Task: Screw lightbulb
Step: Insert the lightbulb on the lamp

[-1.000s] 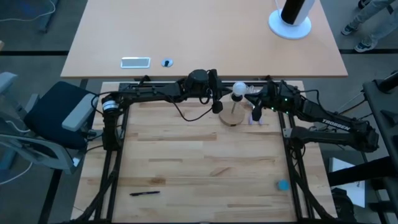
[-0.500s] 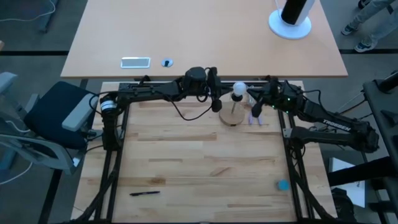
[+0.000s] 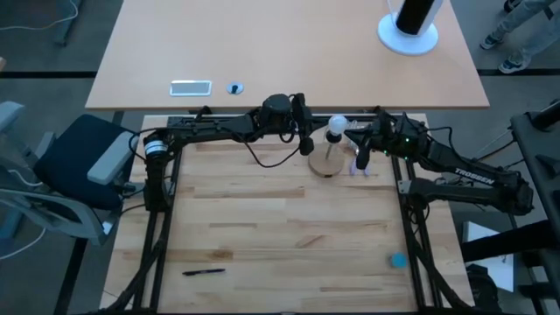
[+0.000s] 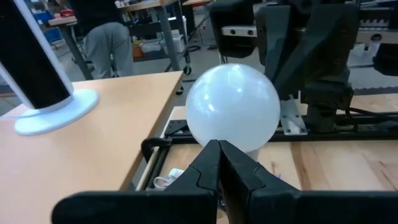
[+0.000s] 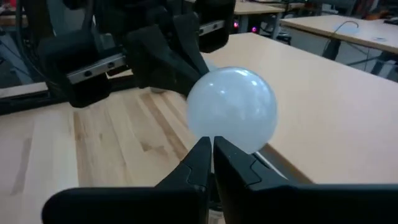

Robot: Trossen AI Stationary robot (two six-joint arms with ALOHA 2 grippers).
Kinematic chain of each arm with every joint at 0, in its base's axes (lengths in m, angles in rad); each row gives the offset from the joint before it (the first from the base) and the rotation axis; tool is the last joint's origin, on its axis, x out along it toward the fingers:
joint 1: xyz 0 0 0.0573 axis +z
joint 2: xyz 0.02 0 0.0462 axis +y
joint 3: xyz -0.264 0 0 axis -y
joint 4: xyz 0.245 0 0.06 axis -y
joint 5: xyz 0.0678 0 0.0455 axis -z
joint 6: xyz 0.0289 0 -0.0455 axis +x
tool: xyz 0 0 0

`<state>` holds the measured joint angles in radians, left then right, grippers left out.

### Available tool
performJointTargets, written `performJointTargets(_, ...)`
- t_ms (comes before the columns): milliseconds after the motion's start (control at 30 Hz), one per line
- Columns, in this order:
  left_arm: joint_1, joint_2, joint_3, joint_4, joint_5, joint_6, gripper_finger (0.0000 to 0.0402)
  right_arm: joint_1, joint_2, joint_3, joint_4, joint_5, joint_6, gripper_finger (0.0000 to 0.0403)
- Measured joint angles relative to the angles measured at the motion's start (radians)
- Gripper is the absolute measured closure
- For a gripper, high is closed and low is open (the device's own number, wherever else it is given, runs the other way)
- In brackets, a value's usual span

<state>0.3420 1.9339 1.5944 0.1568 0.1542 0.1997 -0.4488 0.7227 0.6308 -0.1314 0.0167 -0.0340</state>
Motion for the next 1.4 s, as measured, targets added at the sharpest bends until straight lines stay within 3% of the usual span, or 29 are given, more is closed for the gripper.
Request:
performJointTargets(267, -0.002, -0.007, 0.0, -0.061, -0.014, 0.0, 0.0401, 0.0, -0.027, 0.0, -0.07, 0.049, 0.019, 0.039)
performJointTargets(433, -0.006, -0.029, 0.0, -0.065, 0.102, 0.0, 0.0401, -0.003, -0.042, 0.0, -0.084, 0.142, -0.014, 0.039)
performJointTargets(533, -0.008, -0.025, 0.0, -0.036, 0.115, 0.0, 0.0401, -0.004, -0.031, 0.0, -0.043, 0.149, -0.045, 0.039)
performJointTargets(1167, -0.006, -0.006, 0.0, -0.042, -0.035, 0.0, 0.0401, 0.0, 0.044, 0.0, 0.002, 0.052, -0.026, 0.039)
performJointTargets(1400, -0.007, -0.025, 0.0, -0.113, -0.007, 0.004, 0.0401, -0.003, 0.023, 0.0, -0.059, 0.165, -0.025, 0.039)
